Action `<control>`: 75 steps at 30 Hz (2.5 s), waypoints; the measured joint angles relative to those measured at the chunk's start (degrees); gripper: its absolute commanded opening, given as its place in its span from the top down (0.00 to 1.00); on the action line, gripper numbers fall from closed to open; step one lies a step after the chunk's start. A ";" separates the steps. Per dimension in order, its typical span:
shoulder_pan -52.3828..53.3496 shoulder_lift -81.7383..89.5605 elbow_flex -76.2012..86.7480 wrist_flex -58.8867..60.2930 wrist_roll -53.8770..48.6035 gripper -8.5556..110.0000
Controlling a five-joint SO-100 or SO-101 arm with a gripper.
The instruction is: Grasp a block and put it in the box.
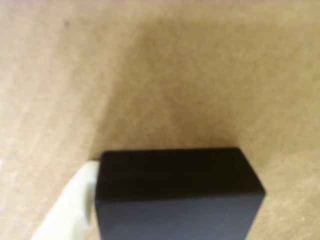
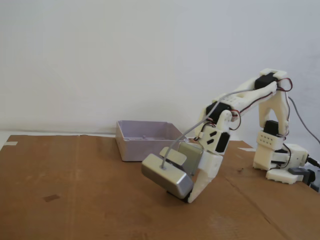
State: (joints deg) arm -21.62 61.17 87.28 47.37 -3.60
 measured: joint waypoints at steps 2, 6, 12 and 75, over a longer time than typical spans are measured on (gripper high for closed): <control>0.00 0.09 0.09 -0.09 0.09 0.50; 0.00 0.09 0.09 -0.09 0.09 0.50; 0.00 0.09 0.09 -0.09 0.09 0.54; -0.09 -0.26 -3.25 0.26 -0.53 0.84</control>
State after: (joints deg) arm -21.71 60.91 84.02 47.64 -4.13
